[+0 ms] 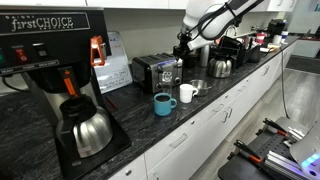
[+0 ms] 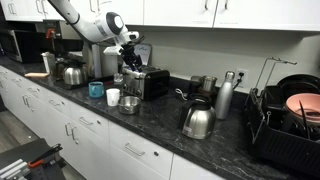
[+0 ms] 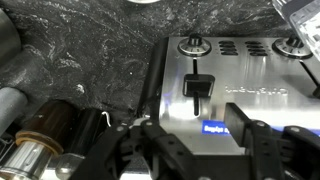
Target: Push down the lever on the right side of the toaster
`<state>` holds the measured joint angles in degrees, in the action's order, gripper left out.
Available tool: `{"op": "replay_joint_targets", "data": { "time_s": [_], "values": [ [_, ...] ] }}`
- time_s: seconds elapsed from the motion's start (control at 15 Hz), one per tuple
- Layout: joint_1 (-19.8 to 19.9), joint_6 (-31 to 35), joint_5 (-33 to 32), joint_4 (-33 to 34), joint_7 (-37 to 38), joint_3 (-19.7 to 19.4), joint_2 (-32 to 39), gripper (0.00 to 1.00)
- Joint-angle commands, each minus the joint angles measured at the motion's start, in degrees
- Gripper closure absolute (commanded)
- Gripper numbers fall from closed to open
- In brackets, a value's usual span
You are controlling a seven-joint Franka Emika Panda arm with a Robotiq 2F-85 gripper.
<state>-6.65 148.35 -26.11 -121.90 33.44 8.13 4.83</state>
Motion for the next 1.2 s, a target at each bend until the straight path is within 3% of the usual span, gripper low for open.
{"op": "replay_joint_targets", "data": {
  "time_s": [0.0,0.33,1.13],
  "values": [
    [-1.83,-1.29,-2.71,2.35,1.97,-1.9,1.95,0.63],
    [-2.6,-0.48,0.54,3.51,0.48,-2.27,3.39,0.99],
    [-3.51,2.58,3.28,5.08,3.2,-3.76,6.39,1.0]
  ]
}}
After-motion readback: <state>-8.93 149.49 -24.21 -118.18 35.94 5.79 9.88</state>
